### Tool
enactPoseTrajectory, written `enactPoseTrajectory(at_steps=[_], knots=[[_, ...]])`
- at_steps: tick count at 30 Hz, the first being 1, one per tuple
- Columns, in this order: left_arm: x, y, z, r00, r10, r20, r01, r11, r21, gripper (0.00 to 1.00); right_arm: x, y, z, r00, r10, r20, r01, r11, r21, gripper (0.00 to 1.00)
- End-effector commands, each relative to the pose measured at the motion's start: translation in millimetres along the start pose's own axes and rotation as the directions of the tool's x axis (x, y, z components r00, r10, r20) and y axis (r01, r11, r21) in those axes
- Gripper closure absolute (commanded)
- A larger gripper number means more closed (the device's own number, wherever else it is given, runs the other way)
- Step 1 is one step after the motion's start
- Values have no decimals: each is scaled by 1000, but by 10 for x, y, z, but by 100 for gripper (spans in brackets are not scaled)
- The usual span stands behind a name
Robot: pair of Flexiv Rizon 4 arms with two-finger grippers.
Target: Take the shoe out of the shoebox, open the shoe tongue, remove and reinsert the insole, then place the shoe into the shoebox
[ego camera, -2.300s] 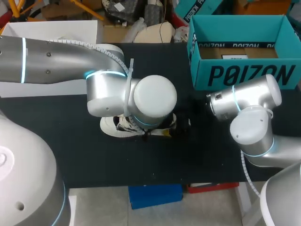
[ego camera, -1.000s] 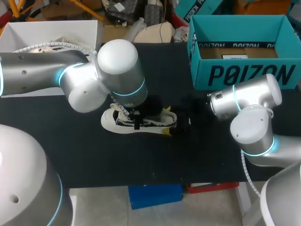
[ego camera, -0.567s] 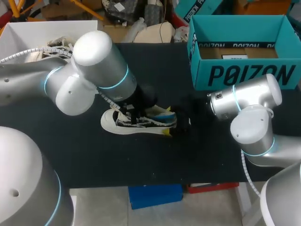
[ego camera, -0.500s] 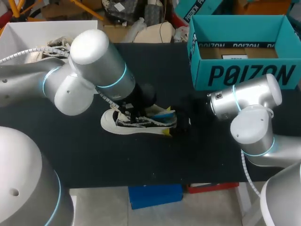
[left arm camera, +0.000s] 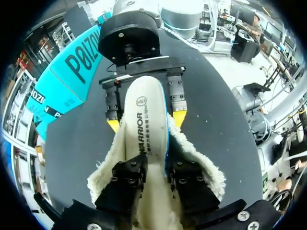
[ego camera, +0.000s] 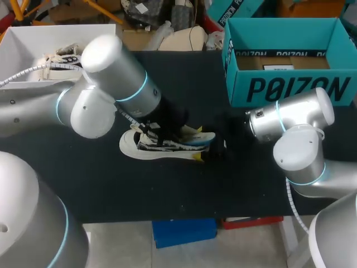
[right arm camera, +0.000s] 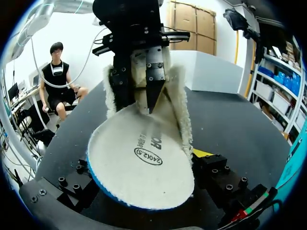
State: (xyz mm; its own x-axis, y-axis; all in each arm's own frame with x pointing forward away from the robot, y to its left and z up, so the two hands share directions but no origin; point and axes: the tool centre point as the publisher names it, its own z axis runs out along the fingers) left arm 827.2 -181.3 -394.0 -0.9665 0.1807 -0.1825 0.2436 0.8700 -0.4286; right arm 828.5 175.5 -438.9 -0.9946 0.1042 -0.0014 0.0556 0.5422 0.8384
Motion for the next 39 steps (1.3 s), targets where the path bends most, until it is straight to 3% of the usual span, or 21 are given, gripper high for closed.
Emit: enactPoseTrajectory(at_steps=[1, 2, 4, 8, 14, 17, 30, 33, 34, 35, 39], knots=[[55, 23, 36, 999, 16, 29, -17, 999, 38, 39, 3, -20, 43, 1000, 1, 1, -1, 1000, 3, 100], [55, 23, 35, 999, 13, 33, -15, 999, 41, 33, 3, -20, 43, 1000, 1, 1, -1, 1000, 3, 100], [43, 25, 31, 998, 14, 58, -17, 999, 46, 29, 3, -20, 43, 1000, 1, 1, -1, 1000, 3, 100], [10, -6, 2, 995, 19, 101, -23, 999, 36, 33, 3, -20, 43, 1000, 1, 1, -1, 1000, 3, 100], [-68, -75, 64, 989, 24, 146, -24, 1000, -1, 48, 3, -20, 43, 1000, 1, 1, -1, 1000, 3, 100], [-109, -129, 129, 985, 43, 166, -37, 999, -37, 48, 3, -20, 43, 1000, 1, 1, -1, 1000, 3, 100], [-238, -340, 95, 977, 45, 207, -46, 999, -1, 56, 3, -20, 43, 1000, 1, 1, -1, 1000, 3, 100], [-237, -321, 66, 976, 37, 213, -38, 999, 1, 68, 3, -20, 43, 1000, 1, 1, -1, 1000, 3, 100], [-236, -315, 57, 976, 36, 213, -37, 999, 3, 80, 3, -20, 43, 1000, 1, 1, -1, 1000, 3, 100], [-233, -311, 45, 976, 34, 213, -36, 999, 4, 100, 3, -20, 43, 1000, 1, 1, -1, 1000, 3, 100], [-178, -357, -58, 978, 60, 198, -72, 996, 55, 100, 3, -20, 43, 1000, 1, 1, -1, 1000, 3, 100]])
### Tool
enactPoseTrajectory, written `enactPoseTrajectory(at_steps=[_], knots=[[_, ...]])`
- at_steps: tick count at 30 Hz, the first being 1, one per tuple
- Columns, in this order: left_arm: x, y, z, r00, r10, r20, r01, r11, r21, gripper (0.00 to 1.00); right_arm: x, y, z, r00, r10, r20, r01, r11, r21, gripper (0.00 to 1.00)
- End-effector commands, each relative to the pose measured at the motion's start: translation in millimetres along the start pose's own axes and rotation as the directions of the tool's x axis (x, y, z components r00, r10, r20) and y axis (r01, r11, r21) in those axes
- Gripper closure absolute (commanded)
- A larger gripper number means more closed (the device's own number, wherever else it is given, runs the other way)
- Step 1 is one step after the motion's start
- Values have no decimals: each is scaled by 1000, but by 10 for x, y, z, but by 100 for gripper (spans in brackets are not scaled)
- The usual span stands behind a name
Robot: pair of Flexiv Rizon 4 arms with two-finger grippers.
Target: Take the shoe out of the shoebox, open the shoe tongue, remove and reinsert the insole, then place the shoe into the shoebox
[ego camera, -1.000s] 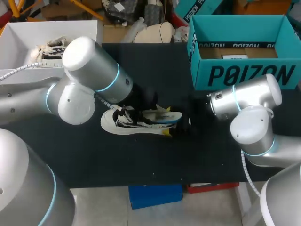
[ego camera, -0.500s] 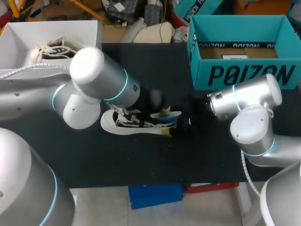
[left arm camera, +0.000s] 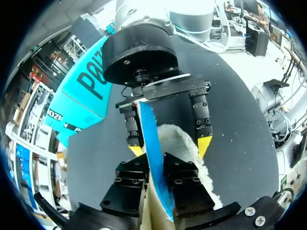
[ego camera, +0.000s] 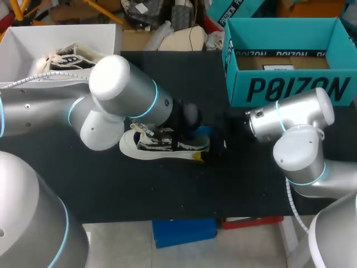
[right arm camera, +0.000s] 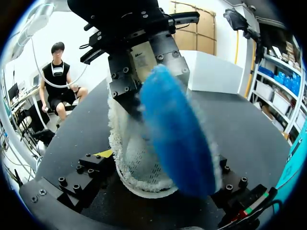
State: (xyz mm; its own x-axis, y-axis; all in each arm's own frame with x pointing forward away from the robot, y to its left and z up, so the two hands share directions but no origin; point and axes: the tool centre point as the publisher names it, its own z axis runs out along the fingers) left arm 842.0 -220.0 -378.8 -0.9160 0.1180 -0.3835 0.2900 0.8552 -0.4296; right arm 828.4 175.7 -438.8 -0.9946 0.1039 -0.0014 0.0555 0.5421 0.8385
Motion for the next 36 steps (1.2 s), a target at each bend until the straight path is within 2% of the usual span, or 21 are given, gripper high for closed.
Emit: enactPoseTrajectory(at_steps=[1, 3, 5, 10, 11, 13, 14, 15, 17, 18, 23, 25, 26, 28, 36], knots=[[47, -20, -176, 999, 29, -19, -27, 997, 76, 100, 2, -22, 42, 1000, 1, 1, -1, 1000, 3, 100], [75, -49, -295, 999, 25, -48, -16, 982, 189, 100, 2, -22, 42, 1000, 1, 1, -1, 1000, 3, 100], [120, -94, -445, 996, 88, -28, -80, 976, 202, 100, 2, -22, 42, 1000, 1, 1, -1, 1000, 3, 100], [123, -266, -858, 996, 83, -32, -66, 931, 360, 100, 2, -22, 42, 1000, 1, 1, -1, 1000, 3, 100], [111, -326, -939, 997, 69, -29, -53, 927, 370, 100, 2, -22, 42, 1000, 1, 1, -1, 1000, 3, 100], [73, -465, -1095, 998, 43, -35, -23, 895, 445, 100, 2, -22, 42, 1000, 1, 1, -1, 1000, 3, 100], [56, -547, -1163, 999, 23, -42, -2, 894, 448, 100, 2, -22, 42, 1000, 1, 1, -1, 1000, 3, 100], [44, -630, -1234, 999, 14, -44, 9, 872, 489, 100, 2, -22, 42, 1000, 1, 1, -1, 1000, 3, 100], [14, -794, -1357, 995, -42, -90, 83, 851, 518, 100, 2, -22, 42, 1000, 1, 1, -1, 1000, 3, 100], [1, -874, -1426, 992, -55, -111, 108, 824, 556, 100, 2, -22, 42, 1000, 1, 1, -1, 1000, 3, 100], [-42, -1234, -1797, 975, -144, -167, 217, 761, 611, 100, 2, -22, 42, 1000, 1, 1, -1, 1000, 3, 100], [-60, -1373, -1963, 966, -156, -205, 254, 713, 653, 100, 2, -22, 42, 1000, 1, 1, -1, 1000, 3, 100], [-65, -1450, -2049, 968, -141, -206, 244, 704, 667, 100, 2, -22, 42, 1000, 1, 1, -1, 1000, 3, 100], [-75, -1585, -2214, 959, -72, -273, 251, 657, 711, 100, 2, -22, 42, 1000, 1, 1, -1, 1000, 3, 100], [-75, -1585, -2214, 959, -72, -273, 251, 657, 711, 100, 2, -22, 42, 1000, 1, 1, -1, 1000, 3, 100]])
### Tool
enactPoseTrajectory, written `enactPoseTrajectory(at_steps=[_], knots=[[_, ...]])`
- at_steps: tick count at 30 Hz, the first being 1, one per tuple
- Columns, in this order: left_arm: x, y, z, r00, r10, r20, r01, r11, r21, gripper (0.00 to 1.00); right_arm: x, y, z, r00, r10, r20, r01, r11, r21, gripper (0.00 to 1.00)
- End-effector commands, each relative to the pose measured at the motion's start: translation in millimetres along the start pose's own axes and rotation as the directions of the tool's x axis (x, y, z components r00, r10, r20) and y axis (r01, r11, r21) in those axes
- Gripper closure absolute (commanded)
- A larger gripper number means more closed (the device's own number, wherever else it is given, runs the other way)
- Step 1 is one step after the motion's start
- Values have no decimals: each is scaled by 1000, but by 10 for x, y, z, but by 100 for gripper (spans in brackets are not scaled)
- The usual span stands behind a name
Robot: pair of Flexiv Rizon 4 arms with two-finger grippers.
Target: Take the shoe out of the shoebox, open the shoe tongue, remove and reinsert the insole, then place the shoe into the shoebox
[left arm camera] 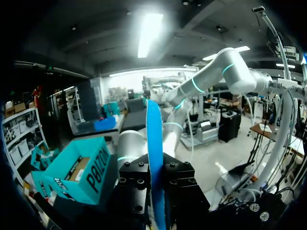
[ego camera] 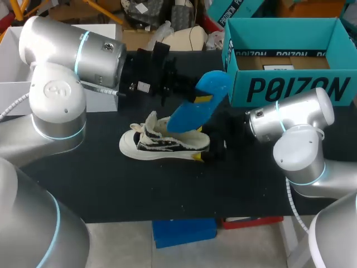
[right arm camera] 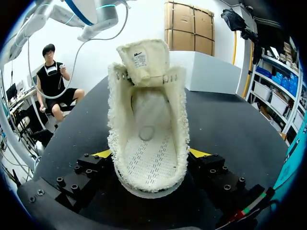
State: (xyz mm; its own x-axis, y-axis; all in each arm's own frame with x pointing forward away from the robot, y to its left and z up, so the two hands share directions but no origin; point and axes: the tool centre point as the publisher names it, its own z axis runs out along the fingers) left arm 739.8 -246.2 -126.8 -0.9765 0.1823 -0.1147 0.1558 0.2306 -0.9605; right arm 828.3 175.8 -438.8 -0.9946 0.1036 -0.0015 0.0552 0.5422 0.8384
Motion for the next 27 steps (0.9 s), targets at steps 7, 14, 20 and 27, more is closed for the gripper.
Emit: enactPoseTrajectory(at_steps=[7, 14, 20, 27], knots=[[-14, 7, -18, 1000, 1, -7, -1, 1000, -2, 100, 1, -23, 42, 1000, 2, 1, -2, 1000, 3, 100], [44, -2, -45, 997, -70, 9, 70, 997, 25, 100, 1, -23, 42, 1000, 2, 1, -2, 1000, 3, 100], [325, -376, -149, 943, -330, 43, 323, 938, 123, 100, 1, -23, 42, 1000, 2, 1, -2, 1000, 3, 100], [411, -920, -281, 891, -437, 122, 393, 878, 274, 100, 1, -23, 42, 1000, 2, 1, -2, 1000, 3, 100]])
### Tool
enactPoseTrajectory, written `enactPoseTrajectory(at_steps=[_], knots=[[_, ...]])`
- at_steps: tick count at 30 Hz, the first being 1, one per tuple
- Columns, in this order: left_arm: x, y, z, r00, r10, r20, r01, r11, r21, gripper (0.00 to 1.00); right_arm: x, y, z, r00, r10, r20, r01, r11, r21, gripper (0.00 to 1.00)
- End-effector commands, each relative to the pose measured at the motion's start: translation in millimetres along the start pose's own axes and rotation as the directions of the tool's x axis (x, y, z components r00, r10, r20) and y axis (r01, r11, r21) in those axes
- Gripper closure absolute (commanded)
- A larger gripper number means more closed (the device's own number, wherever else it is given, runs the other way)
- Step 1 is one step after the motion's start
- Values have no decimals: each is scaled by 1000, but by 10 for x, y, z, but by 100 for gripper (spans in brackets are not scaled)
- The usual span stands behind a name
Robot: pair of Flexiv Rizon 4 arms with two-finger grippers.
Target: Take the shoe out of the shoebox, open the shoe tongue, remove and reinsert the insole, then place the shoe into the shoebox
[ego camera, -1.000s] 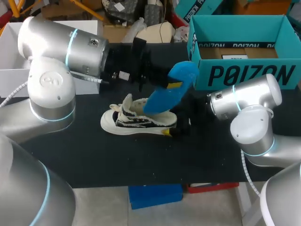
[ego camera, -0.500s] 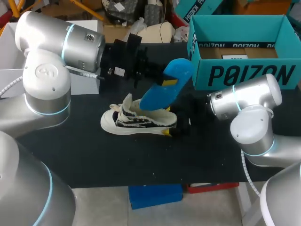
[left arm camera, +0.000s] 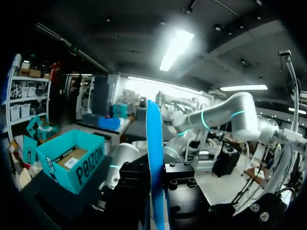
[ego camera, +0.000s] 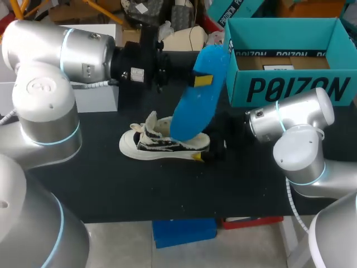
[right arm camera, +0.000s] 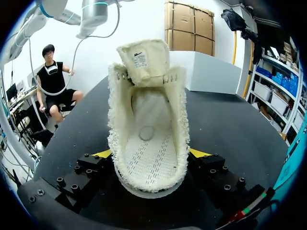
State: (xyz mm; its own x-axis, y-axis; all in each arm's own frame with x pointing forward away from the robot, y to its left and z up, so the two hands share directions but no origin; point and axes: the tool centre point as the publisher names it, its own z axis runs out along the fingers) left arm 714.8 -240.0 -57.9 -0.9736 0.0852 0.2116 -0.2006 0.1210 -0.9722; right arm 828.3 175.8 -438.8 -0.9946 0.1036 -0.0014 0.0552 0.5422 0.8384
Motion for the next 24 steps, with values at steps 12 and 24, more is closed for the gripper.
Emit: enactPoseTrajectory(at_steps=[12, 24], knots=[[589, -484, -41, 990, -108, 87, 87, 973, 213, 100, 1, -23, 42, 1000, 2, 1, -2, 1000, 3, 100], [823, -747, -85, 996, -62, 56, 43, 954, 295, 100, 1, -23, 42, 1000, 2, 1, -2, 1000, 3, 100]])
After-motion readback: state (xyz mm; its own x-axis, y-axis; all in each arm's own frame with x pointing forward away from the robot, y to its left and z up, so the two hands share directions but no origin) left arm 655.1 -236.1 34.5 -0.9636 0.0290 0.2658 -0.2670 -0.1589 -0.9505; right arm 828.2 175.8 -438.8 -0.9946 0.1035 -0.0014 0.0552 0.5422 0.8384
